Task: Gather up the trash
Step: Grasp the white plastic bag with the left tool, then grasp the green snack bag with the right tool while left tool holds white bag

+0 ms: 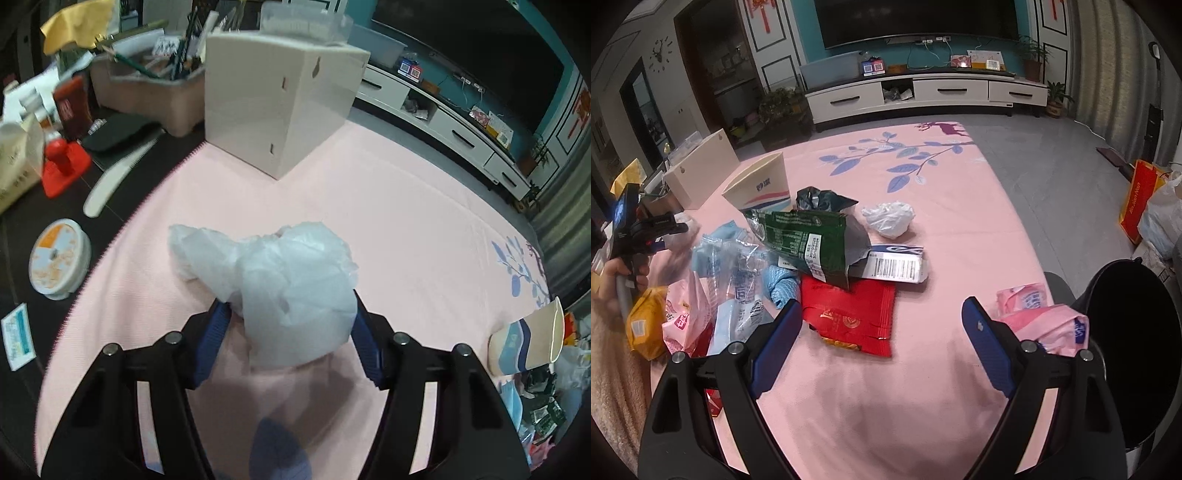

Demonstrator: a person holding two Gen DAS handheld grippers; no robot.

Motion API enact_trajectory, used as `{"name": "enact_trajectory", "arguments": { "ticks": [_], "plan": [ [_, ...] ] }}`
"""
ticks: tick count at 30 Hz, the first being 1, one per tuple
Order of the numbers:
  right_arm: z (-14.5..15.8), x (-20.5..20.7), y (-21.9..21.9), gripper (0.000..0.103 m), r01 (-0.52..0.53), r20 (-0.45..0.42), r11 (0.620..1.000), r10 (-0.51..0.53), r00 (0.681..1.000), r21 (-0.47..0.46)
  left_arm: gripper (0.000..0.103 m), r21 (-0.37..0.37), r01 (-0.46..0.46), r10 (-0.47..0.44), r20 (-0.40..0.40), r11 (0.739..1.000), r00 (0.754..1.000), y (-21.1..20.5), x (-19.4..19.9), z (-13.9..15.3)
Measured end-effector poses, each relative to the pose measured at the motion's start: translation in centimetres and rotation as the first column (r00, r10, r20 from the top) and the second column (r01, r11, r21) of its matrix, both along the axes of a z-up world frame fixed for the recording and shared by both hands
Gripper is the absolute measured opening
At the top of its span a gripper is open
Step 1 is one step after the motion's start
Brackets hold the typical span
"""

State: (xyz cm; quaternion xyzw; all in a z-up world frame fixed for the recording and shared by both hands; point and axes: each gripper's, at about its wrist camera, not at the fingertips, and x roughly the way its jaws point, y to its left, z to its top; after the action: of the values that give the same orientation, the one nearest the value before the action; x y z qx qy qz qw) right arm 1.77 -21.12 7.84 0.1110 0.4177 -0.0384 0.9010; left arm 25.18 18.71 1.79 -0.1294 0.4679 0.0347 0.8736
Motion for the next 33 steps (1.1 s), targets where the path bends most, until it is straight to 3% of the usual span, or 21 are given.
{"name": "enact_trajectory", "arguments": {
  "ticks": [4,8,12,15,19,23,29,33],
  "plan": [
    [-0.2,0.0,0.0,0.087,0.003,-0.006,1.000,-0.003,1.000,0.007,0.052,-0.042,-0.003,0.003,0.004,0.999,1.000,0.6,0.3,-0.5],
    [-0.1,0.0,-0.1,0.087,0.007,-0.001,1.000,-0.007,1.000,0.016,0.034,-0.084,-0.007,0.008,0.010,0.996,1.000,0.9,0.2,-0.7],
    [0.1,-0.2,-0.5,0.087,0.019,0.009,1.000,-0.019,1.000,0.021,0.022,-0.051,-0.008,0.008,0.002,0.999,1.000,0.5,-0.3,-0.6],
    [0.5,-0.5,-1.0,0.087,0.027,0.018,1.000,-0.027,0.999,0.015,0.020,-0.024,0.010,-0.010,-0.004,1.000,1.000,-0.9,-0.9,0.3],
    [0.9,-0.9,-2.0,0.087,0.027,0.030,0.998,-0.028,0.999,0.052,0.020,-0.067,0.042,-0.041,0.013,0.997,0.999,-2.7,-2.5,2.4],
    [0.2,-0.4,-2.2,0.087,0.011,0.003,0.997,-0.012,1.000,0.082,0.020,-0.056,0.086,-0.084,0.034,0.995,0.996,-4.9,-5.1,4.7],
    [0.3,2.5,-1.1,0.087,-0.058,-0.012,0.988,0.061,0.998,0.144,0.020,-0.107,0.127,-0.118,0.088,0.986,0.989,-7.0,-9.9,7.3],
    [0.4,5.6,-0.3,0.071,-0.098,-0.020,0.985,0.102,0.995,0.141,0.020,-0.133,0.144,-0.128,0.118,0.981,0.985,-8.4,-13.6,8.1]
  ]
}}
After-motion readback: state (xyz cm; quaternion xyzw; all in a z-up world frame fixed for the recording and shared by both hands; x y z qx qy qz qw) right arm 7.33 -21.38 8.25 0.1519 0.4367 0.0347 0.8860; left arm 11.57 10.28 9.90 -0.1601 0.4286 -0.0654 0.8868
